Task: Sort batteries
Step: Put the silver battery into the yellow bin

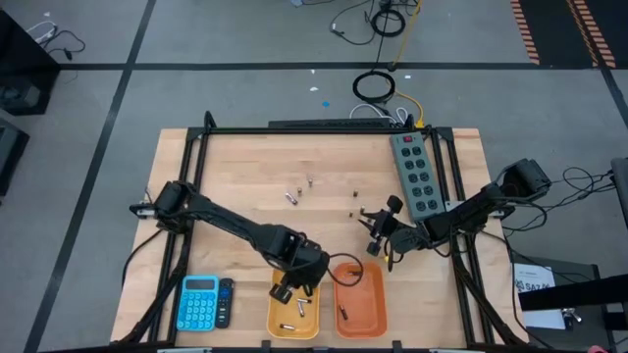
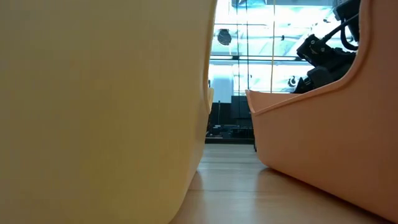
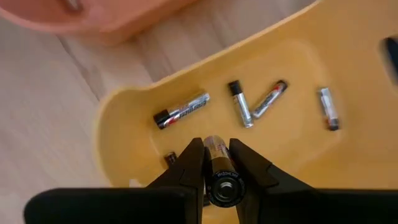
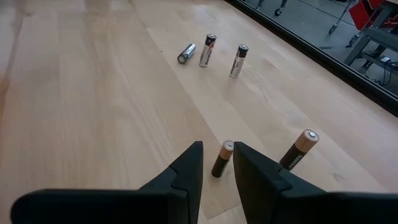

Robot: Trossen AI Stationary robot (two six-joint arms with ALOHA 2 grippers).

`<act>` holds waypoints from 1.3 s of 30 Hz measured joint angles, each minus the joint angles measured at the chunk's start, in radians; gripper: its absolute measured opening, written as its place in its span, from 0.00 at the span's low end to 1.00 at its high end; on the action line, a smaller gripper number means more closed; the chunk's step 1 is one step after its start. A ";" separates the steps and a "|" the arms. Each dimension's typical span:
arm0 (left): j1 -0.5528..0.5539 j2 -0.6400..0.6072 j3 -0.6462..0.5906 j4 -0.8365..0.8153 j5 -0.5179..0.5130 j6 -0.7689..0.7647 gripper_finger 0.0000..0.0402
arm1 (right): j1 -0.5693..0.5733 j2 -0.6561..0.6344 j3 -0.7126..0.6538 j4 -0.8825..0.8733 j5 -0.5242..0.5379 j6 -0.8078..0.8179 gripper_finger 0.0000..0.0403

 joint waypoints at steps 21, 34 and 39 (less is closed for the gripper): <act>0.012 0.100 0.192 -0.244 -0.150 0.026 0.38 | -0.001 0.000 0.000 0.000 -0.001 -0.006 0.20; 0.319 0.098 0.259 -0.320 -0.405 0.171 0.39 | 0.024 0.000 0.000 0.001 -0.004 -0.003 0.20; 0.419 0.098 0.259 -0.376 -0.356 0.249 0.39 | 0.028 0.000 0.000 -0.015 0.000 -0.001 0.20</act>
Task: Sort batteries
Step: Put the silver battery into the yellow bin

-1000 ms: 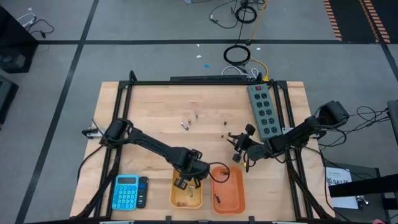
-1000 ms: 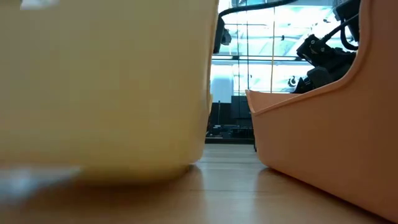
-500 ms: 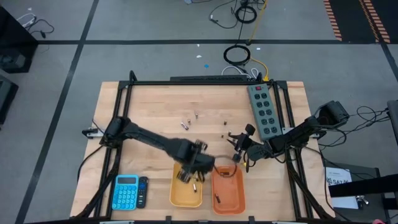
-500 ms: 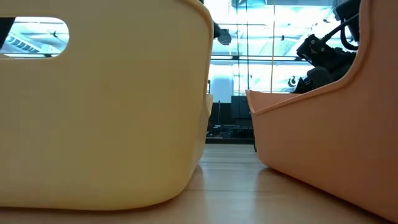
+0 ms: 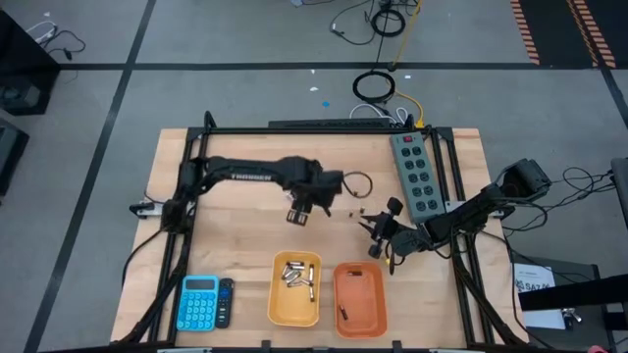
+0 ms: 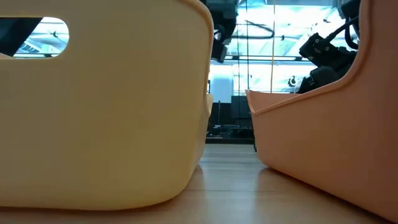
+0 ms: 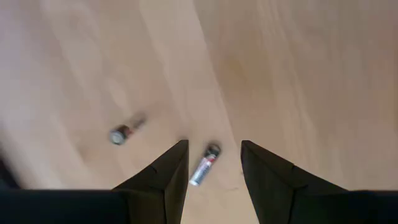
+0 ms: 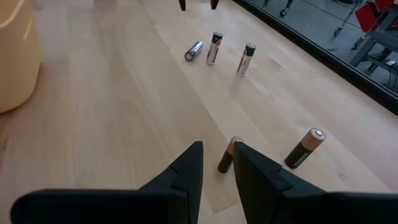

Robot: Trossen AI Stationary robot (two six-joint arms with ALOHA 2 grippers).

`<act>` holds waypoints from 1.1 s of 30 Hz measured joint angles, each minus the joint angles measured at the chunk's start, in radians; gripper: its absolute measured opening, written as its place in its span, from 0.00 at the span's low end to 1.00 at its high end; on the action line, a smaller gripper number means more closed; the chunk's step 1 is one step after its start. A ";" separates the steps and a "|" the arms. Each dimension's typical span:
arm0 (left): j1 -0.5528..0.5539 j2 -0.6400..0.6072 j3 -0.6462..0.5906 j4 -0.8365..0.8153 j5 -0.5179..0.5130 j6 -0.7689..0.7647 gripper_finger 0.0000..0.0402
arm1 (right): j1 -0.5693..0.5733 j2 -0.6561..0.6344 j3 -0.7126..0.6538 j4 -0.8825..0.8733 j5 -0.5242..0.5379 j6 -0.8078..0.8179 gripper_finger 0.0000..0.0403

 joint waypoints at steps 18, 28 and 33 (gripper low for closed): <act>0.187 0.000 0.000 0.048 0.090 -0.174 0.39 | 0.115 0.000 0.000 -0.104 0.058 0.155 0.20; 0.129 0.000 -0.001 0.100 0.090 -0.181 0.39 | 0.163 0.000 0.000 -0.132 0.110 0.219 0.20; 0.083 -0.015 -0.058 0.230 0.089 -0.171 0.39 | 0.194 0.000 0.000 -0.136 0.169 0.258 0.20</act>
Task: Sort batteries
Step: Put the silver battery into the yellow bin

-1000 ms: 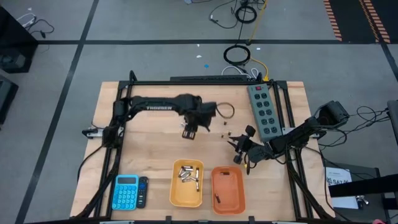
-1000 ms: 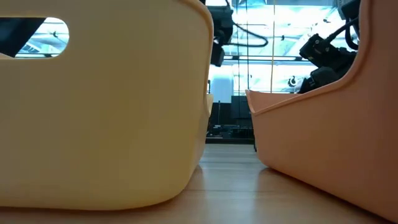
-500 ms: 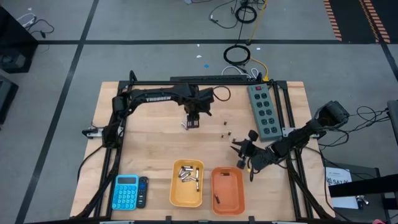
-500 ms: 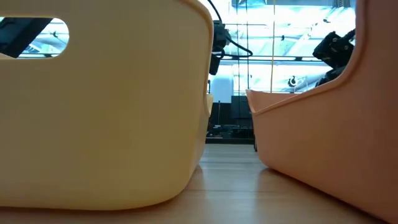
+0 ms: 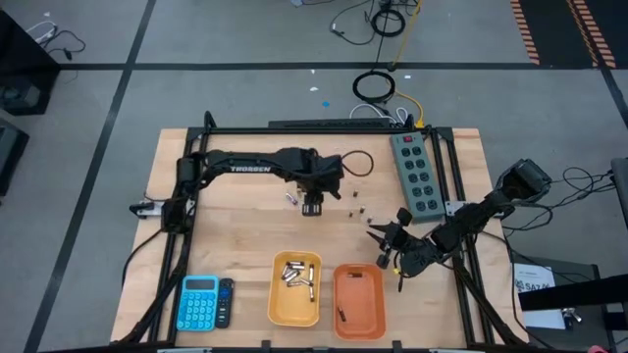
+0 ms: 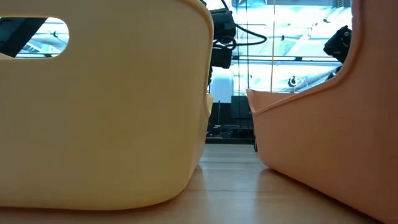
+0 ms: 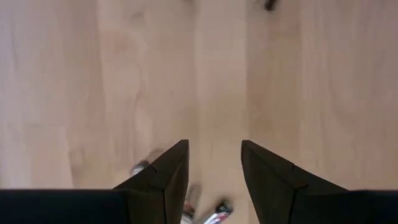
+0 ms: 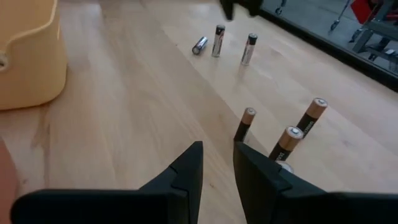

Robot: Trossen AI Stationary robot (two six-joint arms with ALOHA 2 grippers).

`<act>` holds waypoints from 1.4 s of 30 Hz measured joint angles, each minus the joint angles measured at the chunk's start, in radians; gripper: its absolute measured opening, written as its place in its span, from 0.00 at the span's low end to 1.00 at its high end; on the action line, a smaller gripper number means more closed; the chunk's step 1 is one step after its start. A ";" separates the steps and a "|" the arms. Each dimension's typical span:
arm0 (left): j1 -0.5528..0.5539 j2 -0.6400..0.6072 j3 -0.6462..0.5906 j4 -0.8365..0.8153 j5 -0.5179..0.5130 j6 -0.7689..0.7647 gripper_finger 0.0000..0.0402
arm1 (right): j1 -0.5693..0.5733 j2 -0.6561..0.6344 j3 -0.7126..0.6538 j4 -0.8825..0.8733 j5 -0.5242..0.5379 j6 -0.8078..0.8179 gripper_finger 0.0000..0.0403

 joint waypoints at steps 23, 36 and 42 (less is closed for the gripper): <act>0.103 -0.328 -0.615 0.388 -0.049 -0.234 0.39 | 0.023 0.000 0.000 0.006 0.123 -0.018 0.20; 0.089 -0.329 -0.623 0.350 0.003 -0.235 0.46 | 0.023 0.000 0.000 -0.006 0.124 -0.043 0.20; 0.076 -0.301 -0.622 0.401 -0.023 -0.229 0.56 | 0.020 0.000 0.000 -0.004 0.125 -0.044 0.20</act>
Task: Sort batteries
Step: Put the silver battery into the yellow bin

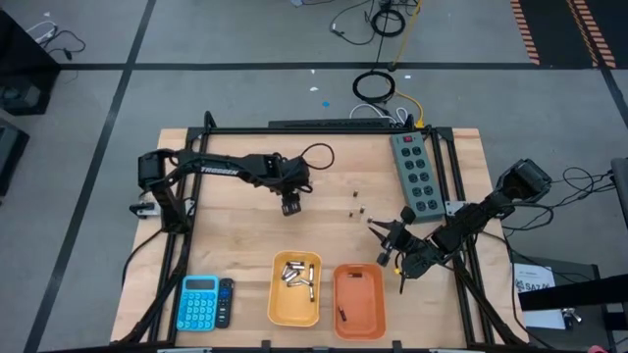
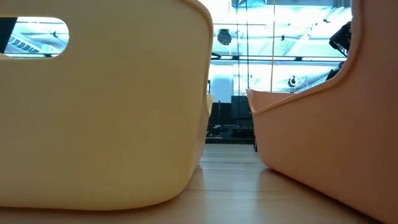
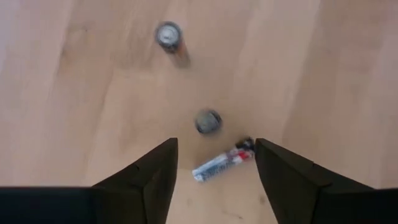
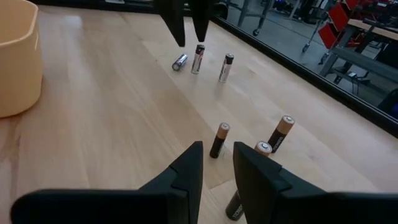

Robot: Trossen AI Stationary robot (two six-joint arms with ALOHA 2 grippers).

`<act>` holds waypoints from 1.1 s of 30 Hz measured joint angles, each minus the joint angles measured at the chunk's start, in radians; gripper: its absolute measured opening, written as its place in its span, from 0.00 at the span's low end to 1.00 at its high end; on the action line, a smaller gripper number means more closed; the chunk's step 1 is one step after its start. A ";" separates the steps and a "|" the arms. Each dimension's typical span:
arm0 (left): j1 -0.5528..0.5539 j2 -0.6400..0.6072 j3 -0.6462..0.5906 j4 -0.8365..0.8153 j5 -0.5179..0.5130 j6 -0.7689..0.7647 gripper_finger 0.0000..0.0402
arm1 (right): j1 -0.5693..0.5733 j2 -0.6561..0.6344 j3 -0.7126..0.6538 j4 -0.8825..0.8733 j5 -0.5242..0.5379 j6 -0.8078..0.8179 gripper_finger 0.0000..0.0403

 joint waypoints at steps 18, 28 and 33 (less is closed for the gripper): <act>0.009 0.083 0.000 0.146 -0.033 0.018 0.57 | 0.000 0.000 0.000 -0.003 -0.003 -0.002 0.20; 0.010 0.083 0.000 0.121 -0.032 0.019 0.44 | 0.000 0.000 0.000 -0.004 -0.004 -0.002 0.20; 0.010 0.083 0.000 0.112 -0.001 0.046 0.21 | 0.000 0.000 0.000 -0.004 -0.004 -0.002 0.20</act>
